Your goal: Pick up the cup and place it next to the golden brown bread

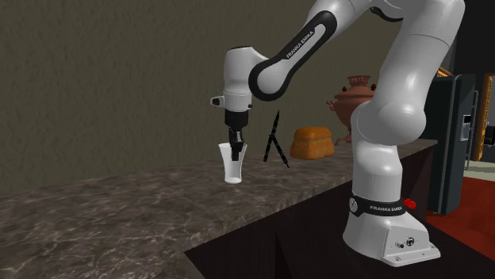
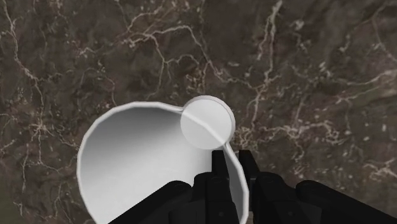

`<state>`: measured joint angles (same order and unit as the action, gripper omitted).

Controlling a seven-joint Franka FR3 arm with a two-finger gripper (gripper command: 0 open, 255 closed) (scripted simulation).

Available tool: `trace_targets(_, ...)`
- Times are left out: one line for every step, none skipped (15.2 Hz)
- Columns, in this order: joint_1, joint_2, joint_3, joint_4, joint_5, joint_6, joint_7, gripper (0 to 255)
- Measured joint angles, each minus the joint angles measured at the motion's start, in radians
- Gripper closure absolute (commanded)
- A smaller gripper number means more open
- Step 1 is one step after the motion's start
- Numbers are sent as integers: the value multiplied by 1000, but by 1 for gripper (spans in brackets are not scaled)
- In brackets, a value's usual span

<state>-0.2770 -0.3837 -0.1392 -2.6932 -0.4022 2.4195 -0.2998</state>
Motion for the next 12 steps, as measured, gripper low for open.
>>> trace_targets(0, 0, 0, 0, 0, 0, 0, 255)
trace_targets(1, -5, 0, 2, 2, -7, -3, 255)
trace_targets(2, -13, 0, 7, 6, -19, -7, 255)
trace_targets(4, -18, 0, 14, 10, -31, -11, 255)
trace_targets(6, -30, 1, 18, 14, -47, -16, 255)
trace_targets(7, -41, 1, 23, 18, -62, -20, 255)
trace_targets(8, -52, 0, 31, 22, -80, -28, 255)
trace_targets(10, -60, 1, 38, 27, -96, -32, 255)
trace_targets(13, -68, 2, 48, 31, -112, -36, 255)
trace_targets(14, -75, 3, 56, 35, -128, -40, 255)
trace_targets(16, -83, 5, 62, 39, -142, -42, 255)
trace_targets(18, -88, 5, 73, 43, -157, -47, 255)
